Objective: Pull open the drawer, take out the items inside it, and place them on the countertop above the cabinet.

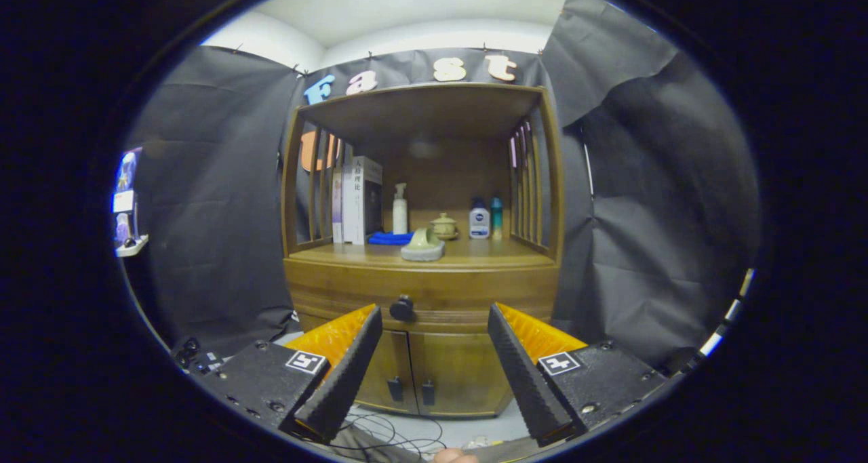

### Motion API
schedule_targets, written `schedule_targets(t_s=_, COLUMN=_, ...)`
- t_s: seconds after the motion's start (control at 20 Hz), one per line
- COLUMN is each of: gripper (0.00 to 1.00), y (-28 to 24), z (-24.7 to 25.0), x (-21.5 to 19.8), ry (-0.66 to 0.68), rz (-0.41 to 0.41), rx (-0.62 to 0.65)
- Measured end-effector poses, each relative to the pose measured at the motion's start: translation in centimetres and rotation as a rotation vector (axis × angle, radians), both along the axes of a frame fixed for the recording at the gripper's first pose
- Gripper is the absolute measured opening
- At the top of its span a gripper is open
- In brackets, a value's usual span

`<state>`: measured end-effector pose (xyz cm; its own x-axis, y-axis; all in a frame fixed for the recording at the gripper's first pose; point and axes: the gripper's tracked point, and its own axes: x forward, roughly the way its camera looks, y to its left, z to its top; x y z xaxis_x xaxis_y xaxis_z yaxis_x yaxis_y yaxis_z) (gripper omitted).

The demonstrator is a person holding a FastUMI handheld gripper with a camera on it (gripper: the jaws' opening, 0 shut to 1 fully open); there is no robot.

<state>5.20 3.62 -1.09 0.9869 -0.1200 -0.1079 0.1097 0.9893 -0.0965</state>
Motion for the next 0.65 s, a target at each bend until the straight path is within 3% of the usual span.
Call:
schedule_targets(t_s=0.25, gripper=0.99, y=0.0, z=0.2, x=-3.1, ry=-0.053, rz=0.061, rx=-0.102)
schedule_targets(t_s=0.65, gripper=0.99, y=1.5, z=0.1, x=-4.0, ry=-0.045, rz=0.103, rx=-0.086)
